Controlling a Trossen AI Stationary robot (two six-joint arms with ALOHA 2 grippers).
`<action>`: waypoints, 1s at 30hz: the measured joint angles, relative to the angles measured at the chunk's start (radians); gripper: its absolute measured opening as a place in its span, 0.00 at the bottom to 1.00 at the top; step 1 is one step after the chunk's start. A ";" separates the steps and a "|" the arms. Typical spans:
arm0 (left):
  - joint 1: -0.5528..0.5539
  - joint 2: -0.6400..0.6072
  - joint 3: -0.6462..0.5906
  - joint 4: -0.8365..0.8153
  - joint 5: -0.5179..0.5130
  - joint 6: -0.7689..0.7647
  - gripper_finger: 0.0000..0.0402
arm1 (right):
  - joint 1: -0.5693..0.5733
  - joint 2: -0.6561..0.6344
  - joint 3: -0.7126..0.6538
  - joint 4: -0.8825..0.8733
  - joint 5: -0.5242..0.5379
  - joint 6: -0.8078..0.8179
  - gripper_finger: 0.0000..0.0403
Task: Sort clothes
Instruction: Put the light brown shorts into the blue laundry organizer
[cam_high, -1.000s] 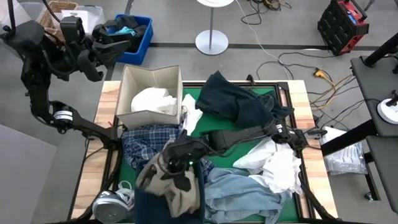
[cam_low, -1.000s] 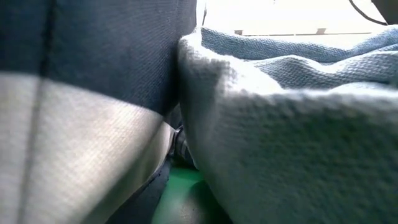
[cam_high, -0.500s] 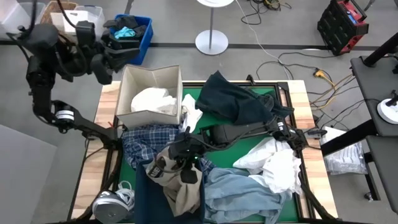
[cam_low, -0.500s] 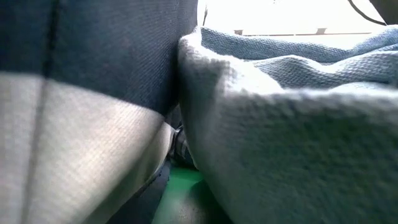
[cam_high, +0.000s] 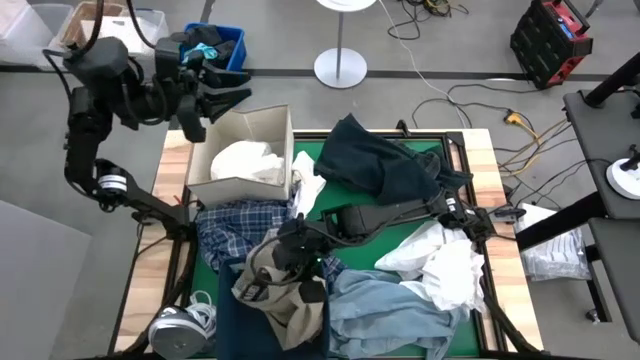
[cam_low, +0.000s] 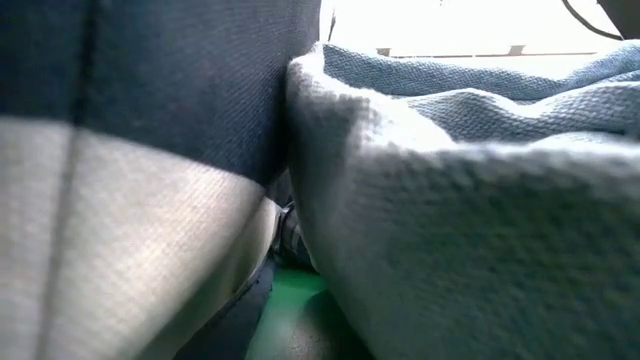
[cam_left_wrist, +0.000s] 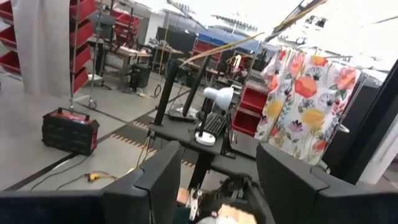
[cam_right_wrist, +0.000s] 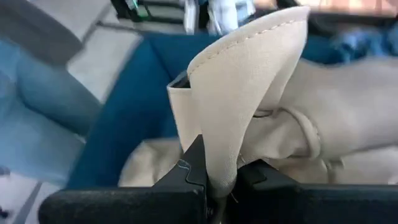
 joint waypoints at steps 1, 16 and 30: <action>-0.003 0.006 0.000 0.013 0.000 0.000 0.47 | -0.003 0.006 0.000 -0.019 0.014 -0.003 0.04; -0.013 0.058 0.000 0.029 0.058 -0.011 0.47 | -0.009 0.043 -0.001 -0.050 0.016 -0.023 0.06; -0.029 0.070 0.000 0.057 0.057 -0.048 0.47 | -0.015 0.043 -0.001 -0.049 0.035 -0.017 0.05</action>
